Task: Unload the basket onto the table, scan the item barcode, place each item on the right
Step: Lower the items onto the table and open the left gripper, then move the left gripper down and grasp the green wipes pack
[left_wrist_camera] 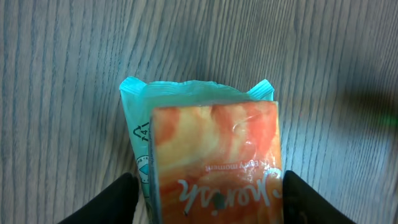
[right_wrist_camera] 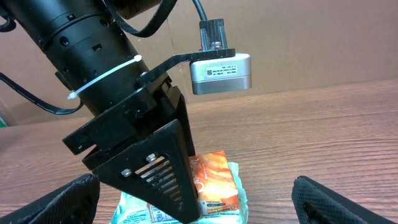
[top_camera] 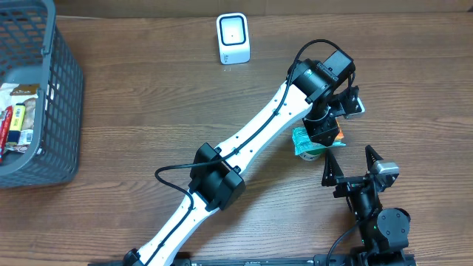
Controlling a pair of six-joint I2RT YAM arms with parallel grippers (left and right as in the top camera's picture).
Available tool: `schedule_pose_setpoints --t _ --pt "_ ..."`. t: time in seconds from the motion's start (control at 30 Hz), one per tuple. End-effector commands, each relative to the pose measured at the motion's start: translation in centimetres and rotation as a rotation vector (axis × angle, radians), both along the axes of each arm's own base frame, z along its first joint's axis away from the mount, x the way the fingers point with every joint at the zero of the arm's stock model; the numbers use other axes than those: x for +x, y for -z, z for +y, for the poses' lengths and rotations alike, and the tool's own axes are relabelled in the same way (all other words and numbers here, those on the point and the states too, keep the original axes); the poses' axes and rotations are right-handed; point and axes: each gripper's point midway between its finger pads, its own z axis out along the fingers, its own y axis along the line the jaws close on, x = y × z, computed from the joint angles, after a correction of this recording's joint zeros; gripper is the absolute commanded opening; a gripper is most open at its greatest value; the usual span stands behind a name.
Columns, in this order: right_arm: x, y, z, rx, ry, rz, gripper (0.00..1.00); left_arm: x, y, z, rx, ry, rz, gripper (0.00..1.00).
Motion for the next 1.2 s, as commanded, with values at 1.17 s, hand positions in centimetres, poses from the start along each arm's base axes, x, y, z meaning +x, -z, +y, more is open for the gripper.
schedule_pose_setpoints --t 1.17 --pt "0.0 0.1 -0.1 0.002 0.006 -0.007 1.00 8.8 -6.3 11.9 -0.104 -0.576 0.212 0.31"
